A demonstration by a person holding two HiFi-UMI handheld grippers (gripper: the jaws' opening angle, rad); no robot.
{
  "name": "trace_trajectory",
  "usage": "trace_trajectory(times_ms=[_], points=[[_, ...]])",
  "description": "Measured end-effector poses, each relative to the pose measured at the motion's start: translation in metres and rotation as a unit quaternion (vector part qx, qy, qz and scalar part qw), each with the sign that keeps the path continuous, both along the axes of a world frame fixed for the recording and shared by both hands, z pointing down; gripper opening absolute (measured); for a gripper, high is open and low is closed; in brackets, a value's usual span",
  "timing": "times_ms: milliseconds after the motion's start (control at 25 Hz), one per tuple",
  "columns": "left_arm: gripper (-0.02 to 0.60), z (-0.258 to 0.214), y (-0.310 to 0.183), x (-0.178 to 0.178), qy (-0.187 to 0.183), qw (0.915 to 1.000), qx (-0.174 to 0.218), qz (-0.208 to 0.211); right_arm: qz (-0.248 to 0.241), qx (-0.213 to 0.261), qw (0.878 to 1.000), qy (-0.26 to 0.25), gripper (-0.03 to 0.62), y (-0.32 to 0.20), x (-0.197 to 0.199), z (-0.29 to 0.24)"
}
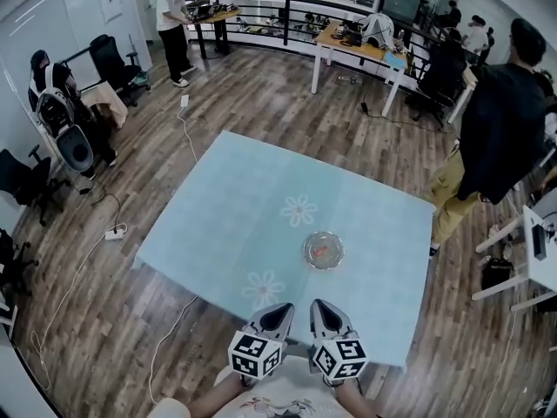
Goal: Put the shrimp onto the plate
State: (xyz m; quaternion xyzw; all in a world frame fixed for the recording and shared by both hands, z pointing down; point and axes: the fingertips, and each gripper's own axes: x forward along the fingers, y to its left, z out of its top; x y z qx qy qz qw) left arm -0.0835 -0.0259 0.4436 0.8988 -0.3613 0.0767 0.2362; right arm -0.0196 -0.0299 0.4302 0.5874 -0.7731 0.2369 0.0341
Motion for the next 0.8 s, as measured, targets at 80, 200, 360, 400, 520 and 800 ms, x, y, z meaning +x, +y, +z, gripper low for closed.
trace_trajectory(times_ms=[80, 200, 360, 400, 520, 800], points=[[0.008, -0.004, 0.002, -0.009, 0.005, 0.9999, 0.009, 0.003, 0.011, 0.008, 1.000, 0.018, 0.022, 0.004, -0.008, -0.002], [0.008, -0.007, 0.007, -0.024, 0.009, 0.9998, 0.018, 0.007, 0.018, 0.019, 0.998, 0.053, 0.021, 0.009, -0.022, -0.004], [0.008, -0.006, 0.013, -0.050, 0.003, 0.9997, 0.021, 0.010, 0.022, 0.015, 0.999, 0.037, 0.021, 0.014, -0.045, -0.003], [0.008, -0.005, 0.015, -0.057, 0.002, 0.9997, 0.021, 0.009, 0.022, 0.014, 0.999, 0.037, 0.021, 0.016, -0.051, -0.002], [0.008, 0.000, 0.021, -0.074, 0.002, 0.9999, 0.015, 0.006, 0.022, 0.013, 0.999, 0.040, 0.021, 0.022, -0.065, 0.000], [0.008, 0.003, 0.028, -0.092, 0.010, 0.9998, 0.011, 0.012, 0.027, -0.001, 0.998, 0.049, 0.021, 0.031, -0.079, 0.007]])
